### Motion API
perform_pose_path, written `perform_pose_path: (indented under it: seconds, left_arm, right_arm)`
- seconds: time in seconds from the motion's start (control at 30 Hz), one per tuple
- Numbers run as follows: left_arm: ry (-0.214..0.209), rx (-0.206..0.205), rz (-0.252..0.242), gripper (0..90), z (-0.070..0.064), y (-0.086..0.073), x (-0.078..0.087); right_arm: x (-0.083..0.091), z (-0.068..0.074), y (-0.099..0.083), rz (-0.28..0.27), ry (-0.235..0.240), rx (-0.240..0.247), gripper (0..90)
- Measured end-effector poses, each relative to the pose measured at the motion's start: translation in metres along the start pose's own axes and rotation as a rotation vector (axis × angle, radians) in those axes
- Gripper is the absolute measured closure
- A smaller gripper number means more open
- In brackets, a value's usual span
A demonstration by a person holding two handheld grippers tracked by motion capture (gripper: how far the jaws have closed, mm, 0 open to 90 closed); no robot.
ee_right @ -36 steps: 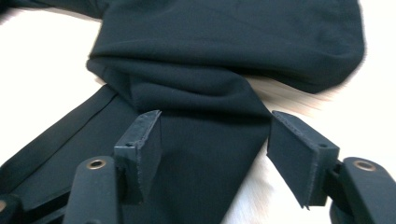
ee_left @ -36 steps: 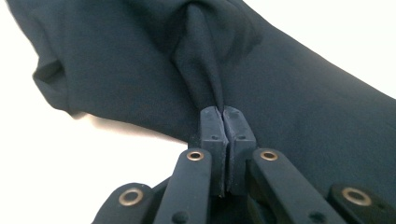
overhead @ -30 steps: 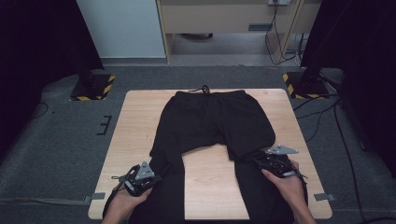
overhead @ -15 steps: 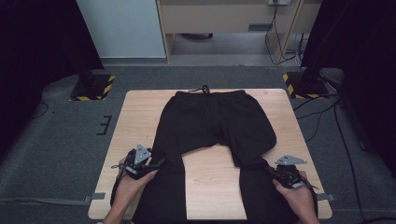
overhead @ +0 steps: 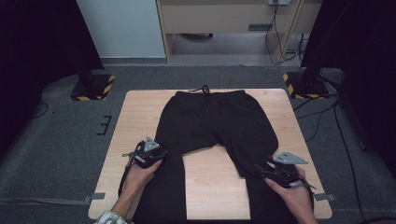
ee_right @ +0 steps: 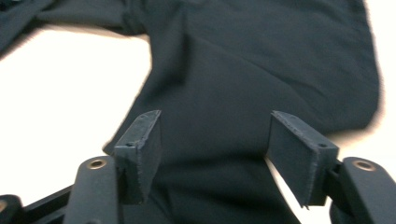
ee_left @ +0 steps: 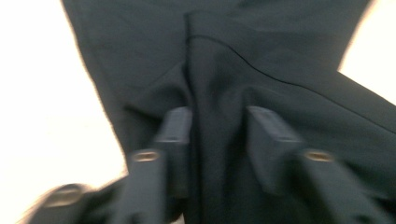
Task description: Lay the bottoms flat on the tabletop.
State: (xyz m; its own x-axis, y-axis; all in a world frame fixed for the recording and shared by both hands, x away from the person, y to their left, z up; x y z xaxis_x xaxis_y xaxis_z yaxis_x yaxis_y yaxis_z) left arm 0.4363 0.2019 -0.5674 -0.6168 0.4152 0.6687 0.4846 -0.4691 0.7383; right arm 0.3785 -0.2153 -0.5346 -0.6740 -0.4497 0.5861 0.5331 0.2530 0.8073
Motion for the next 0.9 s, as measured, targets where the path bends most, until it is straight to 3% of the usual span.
perform_pose_path:
  seconds: [0.03,0.13,0.27,0.43,0.5,0.57,0.63,0.7,0.9]
  left_arm:
    - [-0.009,-0.005,0.000,73.7,-0.002,0.001,0.002]
    - [-0.041,0.008,-0.012,81.4,-0.008,0.001,0.010]
    - [-0.067,0.011,-0.010,83.3,-0.016,-0.002,0.016]
    - [-0.109,0.010,-0.010,81.5,-0.027,-0.005,0.022]
    - [-0.115,0.015,-0.021,78.2,-0.030,-0.004,0.024]
    - [-0.120,0.020,-0.031,75.8,-0.031,-0.004,0.024]
    - [-0.108,0.016,-0.039,69.8,-0.030,-0.003,0.022]
    - [-0.083,0.028,-0.046,54.6,-0.028,-0.003,0.019]
    - [-0.042,0.021,-0.062,34.9,-0.023,-0.004,0.017]
  right_arm:
    - [-0.007,0.004,0.002,-0.001,0.012,0.009,33.8]
    - [-0.024,0.015,0.004,0.025,0.041,0.028,33.2]
    - [-0.042,0.022,0.006,0.054,0.047,0.036,35.8]
    - [-0.057,0.019,0.007,0.106,0.027,0.046,67.3]
    - [-0.060,0.015,0.008,0.107,0.023,0.047,80.4]
    - [-0.060,0.010,0.010,0.110,0.028,0.037,87.7]
    - [-0.059,0.007,0.011,0.108,0.027,0.029,89.2]
    - [-0.057,0.005,0.011,0.111,0.029,0.027,89.3]
    - [-0.046,0.000,0.007,0.118,0.034,0.031,89.4]
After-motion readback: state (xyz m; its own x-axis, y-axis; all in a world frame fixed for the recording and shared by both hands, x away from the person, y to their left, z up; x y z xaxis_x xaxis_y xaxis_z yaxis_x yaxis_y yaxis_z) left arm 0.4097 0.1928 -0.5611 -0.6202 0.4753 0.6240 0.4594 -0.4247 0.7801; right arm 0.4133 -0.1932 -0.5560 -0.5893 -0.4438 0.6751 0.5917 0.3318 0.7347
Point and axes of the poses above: each handheld gripper's, and its own axes: x roughly backward along the jaws, y roughly out of its top, z roughly to its left, the point moved 6 cm from there along -x, roughly forward along the jaws, and after that the axes turned 2 degrees about -x, right-handed, at the moved point
